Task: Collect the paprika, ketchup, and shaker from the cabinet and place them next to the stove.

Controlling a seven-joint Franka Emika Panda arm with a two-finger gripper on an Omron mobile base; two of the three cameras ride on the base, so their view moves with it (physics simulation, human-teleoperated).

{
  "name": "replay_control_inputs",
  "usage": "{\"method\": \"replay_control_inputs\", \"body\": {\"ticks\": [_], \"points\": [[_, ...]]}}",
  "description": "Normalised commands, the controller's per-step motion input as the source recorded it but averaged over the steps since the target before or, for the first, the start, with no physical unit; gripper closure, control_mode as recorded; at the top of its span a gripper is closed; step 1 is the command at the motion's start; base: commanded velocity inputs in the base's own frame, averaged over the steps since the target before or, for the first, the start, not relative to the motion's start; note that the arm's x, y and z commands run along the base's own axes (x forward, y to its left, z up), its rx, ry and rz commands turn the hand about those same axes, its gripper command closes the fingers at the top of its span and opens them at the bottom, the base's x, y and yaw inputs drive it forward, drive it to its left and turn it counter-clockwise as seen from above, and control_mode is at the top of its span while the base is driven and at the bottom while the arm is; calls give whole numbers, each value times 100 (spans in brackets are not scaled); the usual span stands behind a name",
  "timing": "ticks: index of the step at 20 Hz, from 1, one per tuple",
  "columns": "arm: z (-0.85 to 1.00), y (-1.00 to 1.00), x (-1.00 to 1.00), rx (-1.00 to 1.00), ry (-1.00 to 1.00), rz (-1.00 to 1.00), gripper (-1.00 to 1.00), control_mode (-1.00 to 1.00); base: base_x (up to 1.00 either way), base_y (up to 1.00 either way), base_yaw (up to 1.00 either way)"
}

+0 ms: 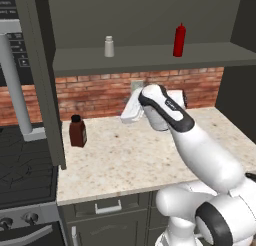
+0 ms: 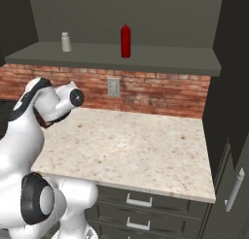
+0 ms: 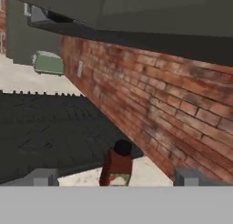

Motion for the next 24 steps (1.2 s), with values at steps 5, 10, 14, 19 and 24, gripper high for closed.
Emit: {"method": "replay_control_inputs", "body": {"ticks": [5,10,14,19,24], "points": [[76,-17,-43,-3,27,-19,-100,-100,0,0,0],[42,-34,-57,-2,23,-25,-100,-100,0,0,0],[30,-48,-62,0,17,-30,-100,-100,0,0,0],[34,-55,-50,0,11,-33,-100,-100,0,0,0],[52,-60,-27,-4,3,-29,-100,-100,0,0,0]]}}
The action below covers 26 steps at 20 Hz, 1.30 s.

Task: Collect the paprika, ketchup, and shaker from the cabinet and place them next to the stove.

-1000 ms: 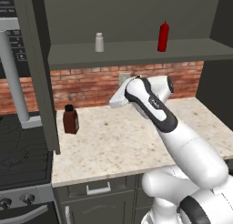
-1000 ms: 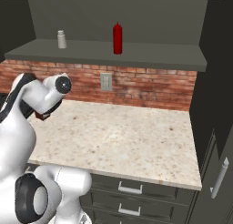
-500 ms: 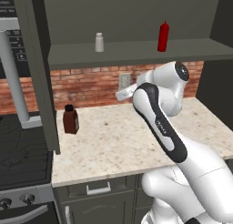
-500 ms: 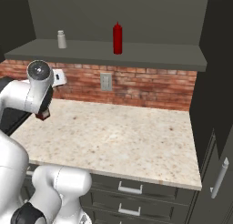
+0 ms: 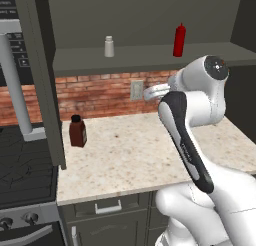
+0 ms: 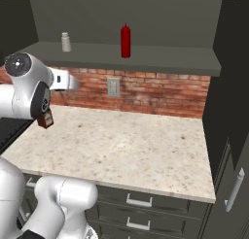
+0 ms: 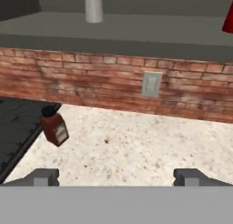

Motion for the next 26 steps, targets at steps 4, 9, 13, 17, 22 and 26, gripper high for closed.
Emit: {"method": "replay_control_inputs", "body": {"ticks": [4,9,13,17,22,26], "points": [[52,-58,-16,-4,0,-27,-100,-100,0,0,0],[47,-48,-7,-3,-1,-23,-100,-100,0,0,0],[20,-11,-8,0,-3,-14,-100,-100,0,0,0],[0,0,-10,0,-10,-1,-100,-100,0,0,0],[5,-4,-17,0,-21,0,-100,-100,0,0,0],[26,-27,-16,2,-34,0,-100,-100,0,0,0]]}}
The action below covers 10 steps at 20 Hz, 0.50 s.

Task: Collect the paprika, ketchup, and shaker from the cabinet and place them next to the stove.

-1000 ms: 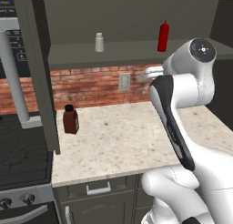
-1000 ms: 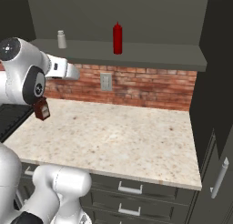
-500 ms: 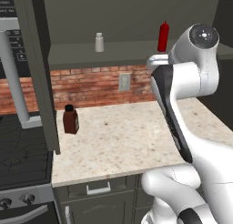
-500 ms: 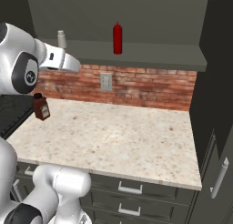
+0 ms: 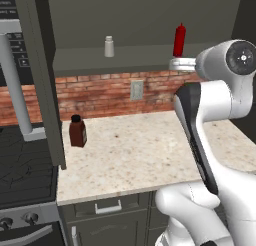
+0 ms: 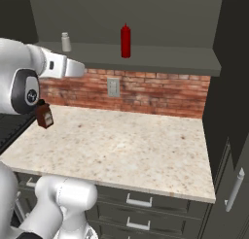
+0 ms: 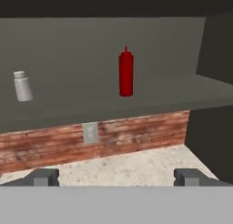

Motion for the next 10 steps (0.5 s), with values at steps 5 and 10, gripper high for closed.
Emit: {"method": "replay_control_inputs", "body": {"ticks": [5,10], "points": [[36,-20,-4,2,-32,0,-100,-100,0,0,0],[29,-10,0,0,-15,-1,-100,-100,0,0,0]]}}
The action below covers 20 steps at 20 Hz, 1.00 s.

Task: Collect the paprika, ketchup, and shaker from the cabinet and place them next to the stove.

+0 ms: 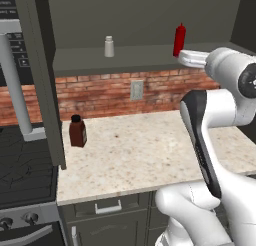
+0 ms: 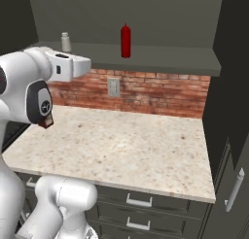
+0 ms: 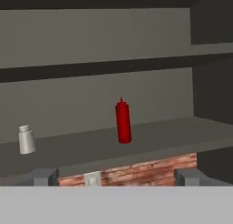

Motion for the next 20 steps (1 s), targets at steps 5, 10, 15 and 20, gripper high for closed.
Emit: {"method": "replay_control_inputs", "body": {"ticks": [5,10,15,20], "points": [[11,-2,7,0,-3,-1,-100,-100,0,0,0],[0,0,19,0,0,0,-100,-100,0,0,0],[0,-1,28,0,1,0,-100,-100,0,0,0],[0,-7,47,0,3,0,-100,-100,0,0,0]]}}
